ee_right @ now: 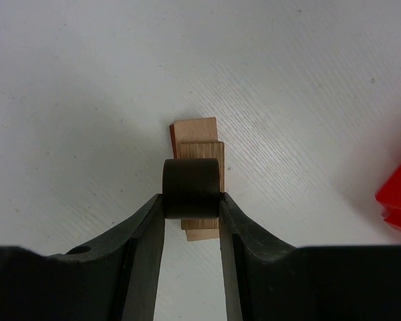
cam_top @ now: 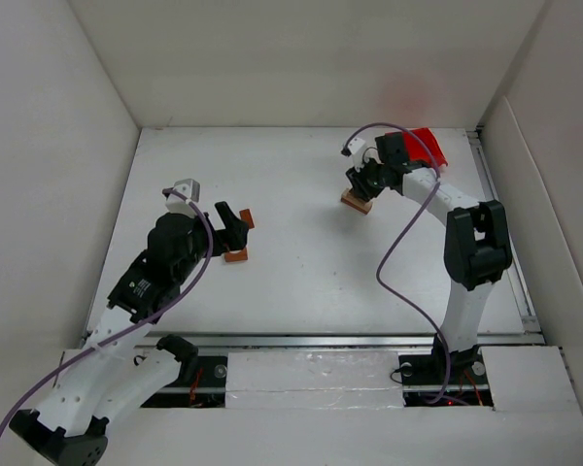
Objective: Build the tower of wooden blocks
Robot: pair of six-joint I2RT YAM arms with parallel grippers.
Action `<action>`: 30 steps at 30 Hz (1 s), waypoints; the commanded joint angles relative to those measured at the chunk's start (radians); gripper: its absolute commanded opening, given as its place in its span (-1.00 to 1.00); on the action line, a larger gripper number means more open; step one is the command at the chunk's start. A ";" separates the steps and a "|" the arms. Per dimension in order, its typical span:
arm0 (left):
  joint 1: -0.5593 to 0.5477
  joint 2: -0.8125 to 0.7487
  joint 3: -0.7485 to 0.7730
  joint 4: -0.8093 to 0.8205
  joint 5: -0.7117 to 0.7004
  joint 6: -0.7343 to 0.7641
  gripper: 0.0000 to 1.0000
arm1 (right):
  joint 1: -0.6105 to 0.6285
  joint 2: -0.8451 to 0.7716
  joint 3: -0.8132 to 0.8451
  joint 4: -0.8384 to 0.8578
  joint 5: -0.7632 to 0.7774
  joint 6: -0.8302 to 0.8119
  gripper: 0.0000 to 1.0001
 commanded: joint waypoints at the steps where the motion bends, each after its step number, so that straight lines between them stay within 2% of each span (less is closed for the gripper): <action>1: -0.001 0.006 -0.005 0.021 0.014 0.018 0.98 | -0.013 -0.041 -0.001 0.045 0.017 0.002 -1.00; 20: -0.001 0.027 -0.006 0.026 0.030 0.025 0.98 | -0.033 0.002 0.033 0.031 -0.004 -0.015 -1.00; 30: -0.001 0.030 -0.008 0.026 0.033 0.025 0.98 | -0.033 0.036 0.054 0.026 0.007 -0.013 -0.93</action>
